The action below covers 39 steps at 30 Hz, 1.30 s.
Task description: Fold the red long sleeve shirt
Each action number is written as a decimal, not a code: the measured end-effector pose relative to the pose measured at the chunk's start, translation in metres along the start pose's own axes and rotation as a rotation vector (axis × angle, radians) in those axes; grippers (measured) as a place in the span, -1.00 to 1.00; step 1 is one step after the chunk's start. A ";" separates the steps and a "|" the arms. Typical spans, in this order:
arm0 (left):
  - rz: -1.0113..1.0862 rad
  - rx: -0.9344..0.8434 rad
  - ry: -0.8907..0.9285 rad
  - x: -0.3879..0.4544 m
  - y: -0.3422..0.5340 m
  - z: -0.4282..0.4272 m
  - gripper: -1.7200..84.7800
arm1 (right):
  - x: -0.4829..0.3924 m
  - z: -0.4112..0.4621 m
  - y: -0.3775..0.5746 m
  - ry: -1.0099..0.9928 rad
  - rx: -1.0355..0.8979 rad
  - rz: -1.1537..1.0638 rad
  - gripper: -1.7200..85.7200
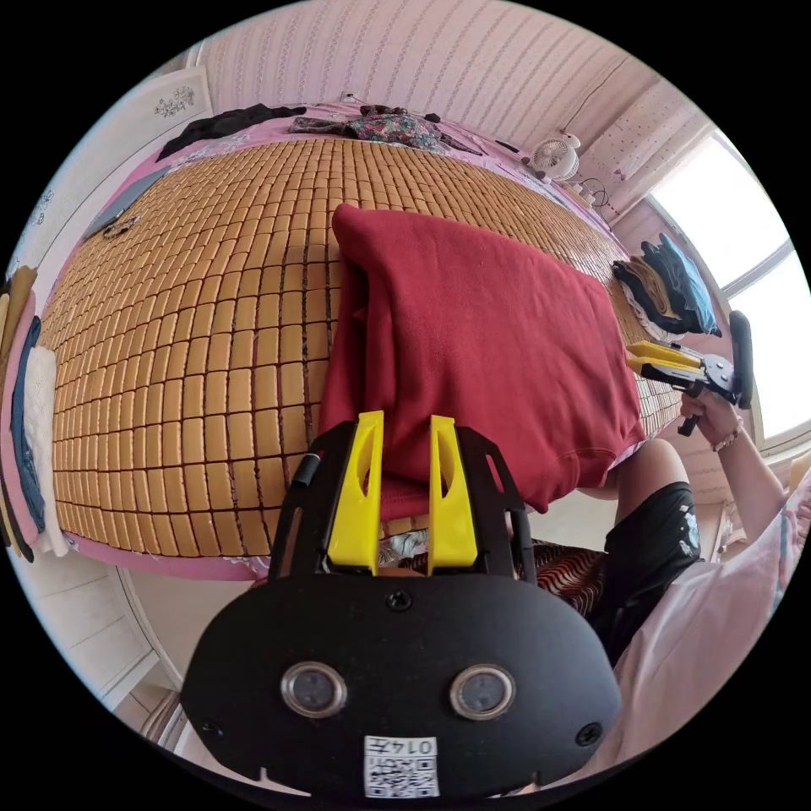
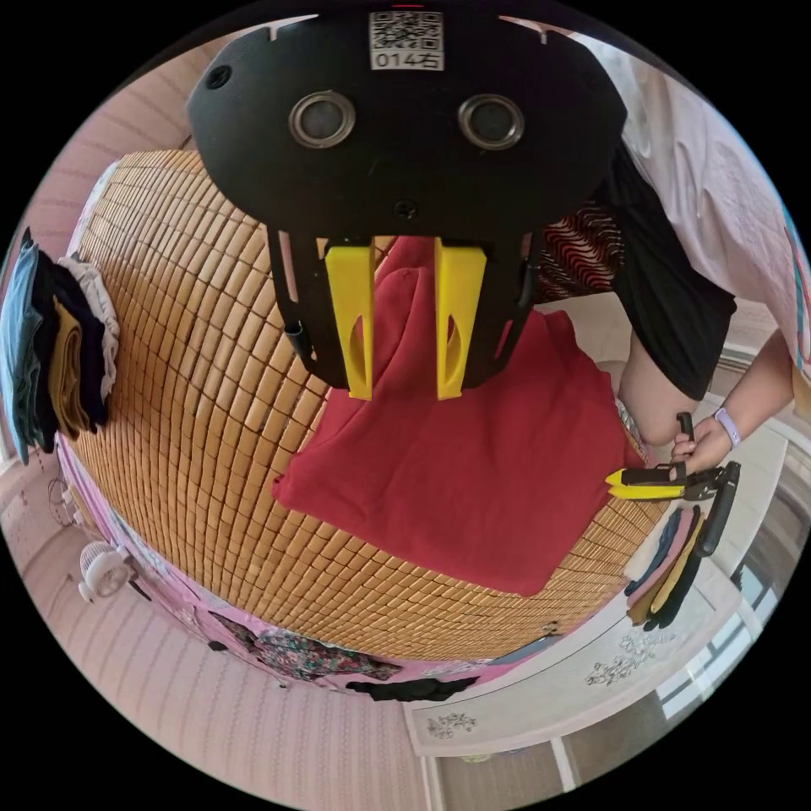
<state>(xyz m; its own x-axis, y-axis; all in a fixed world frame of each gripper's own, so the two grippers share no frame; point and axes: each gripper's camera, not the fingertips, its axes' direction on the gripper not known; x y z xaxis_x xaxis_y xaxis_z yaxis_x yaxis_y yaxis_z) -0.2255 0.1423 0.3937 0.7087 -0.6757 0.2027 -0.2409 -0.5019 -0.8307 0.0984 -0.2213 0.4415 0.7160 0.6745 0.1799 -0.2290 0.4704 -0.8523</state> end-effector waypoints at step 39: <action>0.024 0.149 0.007 0.042 0.045 -0.025 -0.96 | 0.079 0.167 -0.017 0.024 -0.073 -0.041 -0.95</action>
<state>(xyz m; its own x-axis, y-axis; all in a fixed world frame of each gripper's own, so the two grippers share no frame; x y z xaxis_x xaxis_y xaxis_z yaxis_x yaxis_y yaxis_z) -0.2231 0.0781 0.3774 0.6989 -0.6909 0.1849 -0.1566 -0.4001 -0.9030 0.0486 -0.0808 0.5519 0.7393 0.6417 0.2042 -0.1515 0.4540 -0.8780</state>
